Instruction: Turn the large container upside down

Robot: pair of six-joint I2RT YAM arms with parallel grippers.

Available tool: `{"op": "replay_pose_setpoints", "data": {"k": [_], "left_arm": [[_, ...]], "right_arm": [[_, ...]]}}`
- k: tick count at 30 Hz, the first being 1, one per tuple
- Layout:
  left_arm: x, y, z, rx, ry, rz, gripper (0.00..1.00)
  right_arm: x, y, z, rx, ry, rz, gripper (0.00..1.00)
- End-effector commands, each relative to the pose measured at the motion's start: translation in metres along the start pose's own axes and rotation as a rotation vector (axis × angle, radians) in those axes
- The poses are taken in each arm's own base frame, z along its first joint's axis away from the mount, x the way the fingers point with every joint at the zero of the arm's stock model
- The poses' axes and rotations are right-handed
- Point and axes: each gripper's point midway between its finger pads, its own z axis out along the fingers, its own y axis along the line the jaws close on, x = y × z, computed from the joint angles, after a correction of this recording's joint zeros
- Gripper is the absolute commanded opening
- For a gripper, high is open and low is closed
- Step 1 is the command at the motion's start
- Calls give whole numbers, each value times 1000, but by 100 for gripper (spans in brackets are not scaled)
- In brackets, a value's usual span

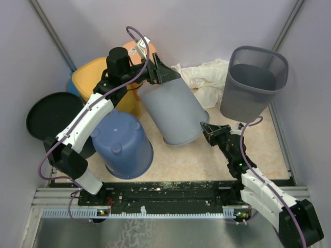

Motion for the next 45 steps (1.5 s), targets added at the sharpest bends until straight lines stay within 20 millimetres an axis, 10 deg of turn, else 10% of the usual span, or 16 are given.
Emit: {"op": "replay_pose_setpoints", "data": {"k": [1,13,22,29,36,45], "left_arm": [[67,-56,7,229,243,-115,100],[94,-52,17,228,300,-155,100],[86,-53,12,177,289,-79,100],[68,-52,-5,9,200,179,100],[53,-50,-42,-116,78,256,100],[67,-40,-62,-164,60,261,100]], "right_arm": [[30,20,5,-83,121,-100,20],[26,-22,8,88,94,-152,56],[-19,-34,-41,180,-79,-407,72],[27,-12,-50,-74,169,-621,69],[63,28,-1,-182,250,-640,71],[47,86,101,-188,48,-697,72]]}}
